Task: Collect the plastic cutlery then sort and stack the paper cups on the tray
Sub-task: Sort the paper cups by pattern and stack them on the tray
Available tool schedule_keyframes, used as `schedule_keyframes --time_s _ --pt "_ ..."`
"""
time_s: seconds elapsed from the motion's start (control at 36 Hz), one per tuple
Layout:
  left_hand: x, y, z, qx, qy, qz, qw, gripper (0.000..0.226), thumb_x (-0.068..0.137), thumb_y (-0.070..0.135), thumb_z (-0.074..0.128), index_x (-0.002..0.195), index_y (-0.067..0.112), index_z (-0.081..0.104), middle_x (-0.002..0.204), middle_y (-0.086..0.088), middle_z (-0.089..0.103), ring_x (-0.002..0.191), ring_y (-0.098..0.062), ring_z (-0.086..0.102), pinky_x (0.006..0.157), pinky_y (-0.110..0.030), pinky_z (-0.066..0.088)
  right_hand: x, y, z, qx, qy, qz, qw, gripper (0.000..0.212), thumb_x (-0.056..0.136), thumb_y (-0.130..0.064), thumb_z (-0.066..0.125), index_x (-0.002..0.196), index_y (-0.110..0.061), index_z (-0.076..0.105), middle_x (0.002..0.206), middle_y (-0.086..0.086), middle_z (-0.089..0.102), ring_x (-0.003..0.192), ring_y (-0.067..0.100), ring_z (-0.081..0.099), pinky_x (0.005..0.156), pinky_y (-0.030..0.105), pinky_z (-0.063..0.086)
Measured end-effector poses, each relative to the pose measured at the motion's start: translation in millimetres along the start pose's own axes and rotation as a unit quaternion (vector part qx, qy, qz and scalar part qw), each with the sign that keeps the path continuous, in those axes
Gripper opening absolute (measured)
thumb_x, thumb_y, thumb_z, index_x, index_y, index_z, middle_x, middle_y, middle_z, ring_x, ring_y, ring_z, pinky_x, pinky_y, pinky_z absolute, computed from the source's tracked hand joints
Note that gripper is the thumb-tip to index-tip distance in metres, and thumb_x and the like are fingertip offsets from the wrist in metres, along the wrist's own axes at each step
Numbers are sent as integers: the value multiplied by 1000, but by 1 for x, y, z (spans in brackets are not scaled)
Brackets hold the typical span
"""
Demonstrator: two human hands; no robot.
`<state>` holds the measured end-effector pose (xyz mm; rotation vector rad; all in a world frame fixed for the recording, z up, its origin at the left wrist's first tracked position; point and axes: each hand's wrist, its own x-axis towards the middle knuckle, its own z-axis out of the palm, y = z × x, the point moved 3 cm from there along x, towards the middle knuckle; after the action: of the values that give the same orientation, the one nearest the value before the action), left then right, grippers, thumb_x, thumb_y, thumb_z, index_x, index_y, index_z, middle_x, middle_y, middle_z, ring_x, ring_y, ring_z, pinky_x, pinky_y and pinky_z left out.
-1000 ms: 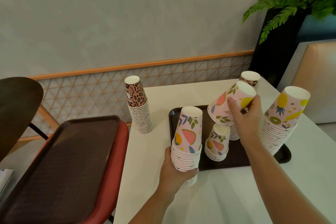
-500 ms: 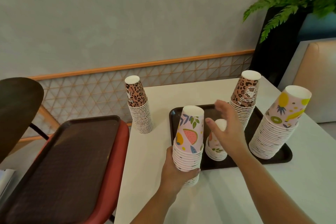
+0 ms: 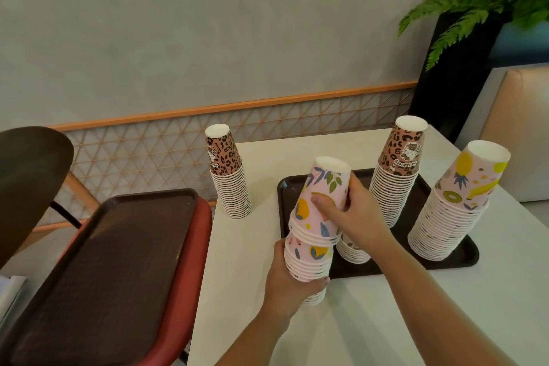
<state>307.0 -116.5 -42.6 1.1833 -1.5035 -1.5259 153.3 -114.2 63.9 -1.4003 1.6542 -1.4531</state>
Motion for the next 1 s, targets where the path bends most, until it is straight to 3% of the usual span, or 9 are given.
schedule_keyframes --time_s 0.17,0.22,0.31,0.42,0.56,0.69,0.78,0.86,1.0 --pt "-1 -2 2 9 -6 2 1000 80 48 12 87 116 26 47 111 6 66 98 -3 63 78 -17 52 8 0 -16 65 72 32 995 43 76 -43 65 110 -17 56 103 -2 69 92 15 68 80 40 57" --pt "-1 -2 1 12 -3 1 1000 81 48 13 87 116 29 46 111 8 65 99 -4 63 80 -19 52 10 -2 -25 120 106 31 987 53 74 -46 62 114 -12 57 106 3 69 95 18 68 80 37 57" --pt "0 -1 -1 17 4 -2 1000 82 48 14 88 116 30 46 112 9 64 102 -7 62 85 -22 52 13 -2 -41 174 178 26 968 40 85 -33 59 118 -9 56 108 2 69 95 14 68 72 21 56" --pt "0 1 -1 27 7 -3 1000 80 54 8 89 116 30 44 113 10 62 105 -11 60 84 -20 52 14 7 -59 40 290 -5 956 55 82 -29 66 129 -9 45 116 -4 60 97 0 59 77 8 49" --pt "-1 4 2 32 6 -5 999 77 56 7 88 113 33 44 111 13 62 102 -5 60 75 -13 51 10 27 -57 -91 273 -4 958 63 76 -27 74 128 -7 43 121 8 60 109 19 58 83 27 46" --pt "-2 6 3 24 5 -4 1000 79 57 8 88 117 34 44 114 13 61 104 -6 60 77 -12 50 4 50 -47 -106 227 32 967 67 75 -27 74 132 -13 42 125 6 57 114 20 55 89 32 47" --pt "-1 6 3 21 7 -4 1000 80 57 10 88 119 34 45 115 14 61 104 -5 60 78 -12 50 2 58 -44 -112 198 62 972 68 75 -27 74 132 -15 40 126 6 56 115 23 54 87 33 47" --pt "-1 6 3 24 10 -13 1000 81 56 13 89 123 30 46 117 12 61 107 -10 59 89 -22 51 0 56 -41 -139 201 59 968 76 73 -29 76 137 -16 35 134 8 44 124 24 44 97 37 41" --pt "0 8 3 23 12 -12 1000 82 56 13 89 125 28 46 119 10 61 109 -12 59 96 -30 50 -2 27 -35 -148 209 -41 966 69 78 -37 68 136 -16 37 140 3 38 128 15 37 101 28 34"
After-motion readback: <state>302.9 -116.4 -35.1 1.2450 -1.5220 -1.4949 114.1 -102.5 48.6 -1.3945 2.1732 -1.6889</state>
